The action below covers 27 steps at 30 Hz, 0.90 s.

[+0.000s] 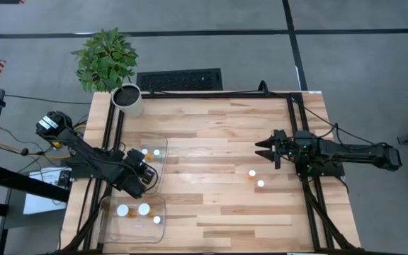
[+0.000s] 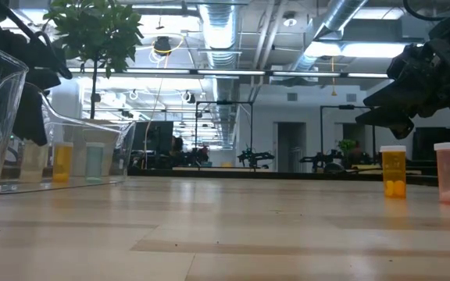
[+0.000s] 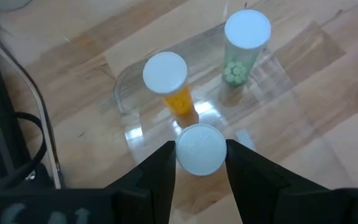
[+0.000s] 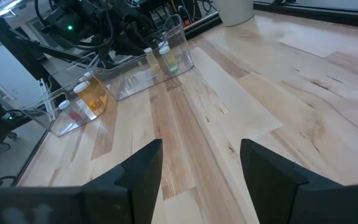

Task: Pick and place medicine bottles into bin by pill shape (circle, oval)
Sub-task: Put the yellow tablet bottle into the top transparent bin

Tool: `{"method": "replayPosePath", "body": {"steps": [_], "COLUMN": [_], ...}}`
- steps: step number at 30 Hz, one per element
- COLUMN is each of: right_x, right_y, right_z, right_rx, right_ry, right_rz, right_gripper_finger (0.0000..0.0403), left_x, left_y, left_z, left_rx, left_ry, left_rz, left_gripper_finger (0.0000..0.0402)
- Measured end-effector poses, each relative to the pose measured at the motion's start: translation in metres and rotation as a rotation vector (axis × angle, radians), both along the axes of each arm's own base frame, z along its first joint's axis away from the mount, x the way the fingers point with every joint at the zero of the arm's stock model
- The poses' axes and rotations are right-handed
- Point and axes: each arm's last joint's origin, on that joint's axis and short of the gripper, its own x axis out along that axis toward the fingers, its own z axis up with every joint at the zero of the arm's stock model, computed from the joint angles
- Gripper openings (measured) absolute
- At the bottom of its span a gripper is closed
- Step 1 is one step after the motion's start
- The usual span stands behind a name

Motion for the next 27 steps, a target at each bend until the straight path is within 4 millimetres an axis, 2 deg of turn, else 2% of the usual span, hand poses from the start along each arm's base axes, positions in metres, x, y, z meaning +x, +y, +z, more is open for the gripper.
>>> {"method": "replayPosePath", "body": {"steps": [9,20,27], "right_x": [0.0,0.0,0.0], "right_y": [0.0,0.0,0.0], "right_z": [0.0,0.0,0.0], "right_rx": [0.0,0.0,0.0], "right_ry": [0.001,0.0,0.001], "right_rz": [0.0,0.0,0.0], "right_gripper_finger": [0.0225,0.0225,0.0225], "left_x": [0.002,0.003,0.004], "left_y": [-0.002,-0.003,-0.004], "left_z": [-0.001,-0.001,0.012], "left_rx": [-0.028,-0.044,-0.022], "left_ry": [0.0,0.003,0.035], "left_rz": [-0.025,-0.041,-0.04], "left_gripper_finger": [0.0132,0.0204,0.0221]}}
